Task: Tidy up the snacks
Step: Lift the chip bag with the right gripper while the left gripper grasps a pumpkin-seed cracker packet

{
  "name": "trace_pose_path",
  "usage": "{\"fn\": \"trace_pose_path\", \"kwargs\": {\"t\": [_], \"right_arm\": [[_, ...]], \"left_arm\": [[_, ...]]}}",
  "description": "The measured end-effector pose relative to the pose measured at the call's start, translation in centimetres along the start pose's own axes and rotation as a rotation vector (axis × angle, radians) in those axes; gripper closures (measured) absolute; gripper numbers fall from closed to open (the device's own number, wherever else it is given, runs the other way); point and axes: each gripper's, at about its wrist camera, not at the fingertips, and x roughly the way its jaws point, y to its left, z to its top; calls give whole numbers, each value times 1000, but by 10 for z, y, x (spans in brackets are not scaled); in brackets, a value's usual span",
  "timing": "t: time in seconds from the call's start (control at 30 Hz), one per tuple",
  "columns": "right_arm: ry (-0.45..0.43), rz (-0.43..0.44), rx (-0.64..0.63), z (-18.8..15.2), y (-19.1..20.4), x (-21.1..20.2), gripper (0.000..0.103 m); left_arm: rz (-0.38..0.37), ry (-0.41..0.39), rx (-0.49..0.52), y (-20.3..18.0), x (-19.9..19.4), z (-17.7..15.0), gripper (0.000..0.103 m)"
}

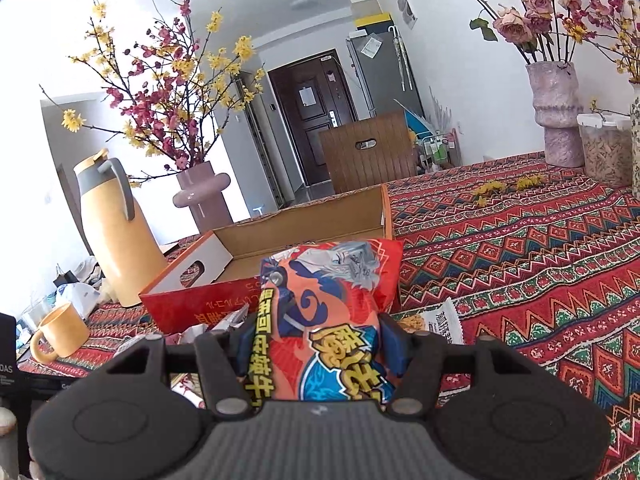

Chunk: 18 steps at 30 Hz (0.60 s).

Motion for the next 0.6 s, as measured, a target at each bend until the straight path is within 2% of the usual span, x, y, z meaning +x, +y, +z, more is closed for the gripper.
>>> {"fn": "trace_pose_path", "kwargs": {"t": [0.6], "right_arm": [[2,-2,24,-2,-1,0,44]], "left_arm": [[-1,20,5,3,3,5,0]]}}
